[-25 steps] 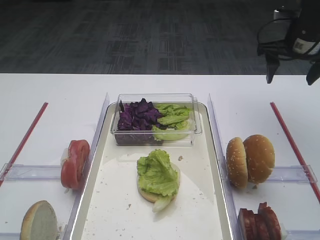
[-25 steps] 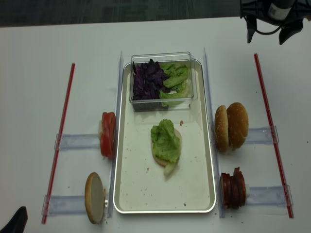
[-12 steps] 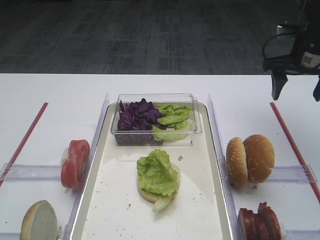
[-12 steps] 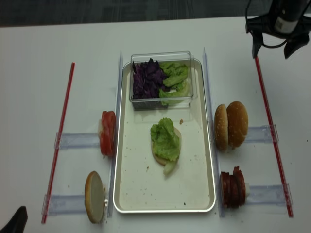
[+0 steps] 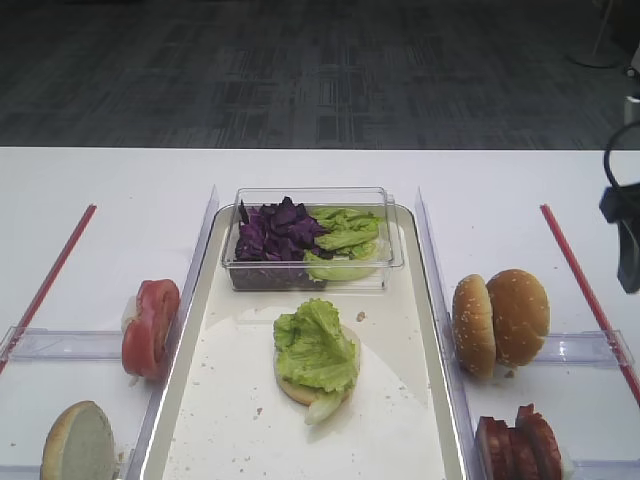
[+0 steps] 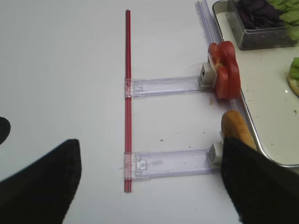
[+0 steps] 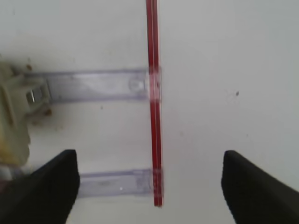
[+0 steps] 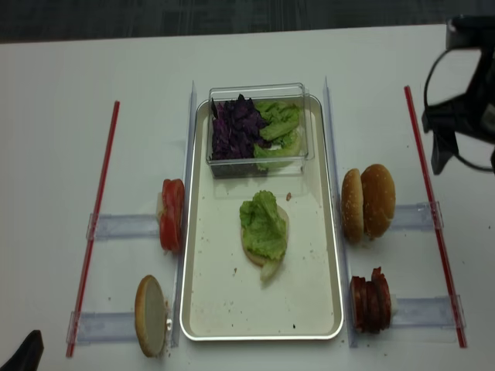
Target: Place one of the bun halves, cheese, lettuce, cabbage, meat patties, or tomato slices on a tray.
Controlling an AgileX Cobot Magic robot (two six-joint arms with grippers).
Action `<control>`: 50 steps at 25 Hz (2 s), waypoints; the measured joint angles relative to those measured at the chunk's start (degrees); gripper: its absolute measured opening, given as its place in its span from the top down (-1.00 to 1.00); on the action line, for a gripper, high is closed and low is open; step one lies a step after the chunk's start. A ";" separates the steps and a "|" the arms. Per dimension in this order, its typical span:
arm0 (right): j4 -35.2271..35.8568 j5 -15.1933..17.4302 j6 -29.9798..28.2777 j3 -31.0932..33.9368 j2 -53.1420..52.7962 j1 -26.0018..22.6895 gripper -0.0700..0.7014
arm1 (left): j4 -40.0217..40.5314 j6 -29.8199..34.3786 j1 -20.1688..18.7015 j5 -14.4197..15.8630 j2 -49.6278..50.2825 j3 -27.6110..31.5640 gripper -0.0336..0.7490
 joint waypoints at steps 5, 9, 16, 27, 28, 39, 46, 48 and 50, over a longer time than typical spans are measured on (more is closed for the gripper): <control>-0.02 -2.44 -0.24 15.03 -14.77 0.00 -0.83 | 0.00 0.00 0.00 0.00 0.00 0.00 -0.53; -0.02 -2.58 -0.32 23.32 -24.26 0.00 -0.83 | 0.00 0.00 0.00 0.00 0.00 0.00 -0.53; -0.35 -2.99 -0.37 31.55 -38.48 0.00 -0.83 | 0.00 0.00 0.00 0.00 0.00 0.00 -0.53; -1.17 -4.19 -0.94 34.53 -52.91 0.00 -0.83 | 0.00 0.00 0.00 0.00 0.00 0.00 -0.53; -1.17 -4.31 -0.94 34.56 -54.32 0.00 -0.83 | 0.00 0.00 0.00 0.00 0.00 0.00 -0.53; -0.82 -4.61 -1.38 34.66 -72.52 0.00 -0.77 | 0.00 0.00 0.00 0.00 0.00 0.00 -0.53; -0.40 -4.28 -1.75 34.66 -82.91 0.00 -0.73 | 0.00 0.00 0.00 0.00 0.00 0.00 -0.53; -0.31 -4.28 -1.75 34.66 -85.38 0.00 -0.73 | 0.00 0.00 0.00 0.00 0.00 0.00 -0.53; -0.27 -4.06 -1.75 34.66 -87.38 0.00 -0.73 | 0.00 0.00 0.00 0.00 0.00 0.00 -0.53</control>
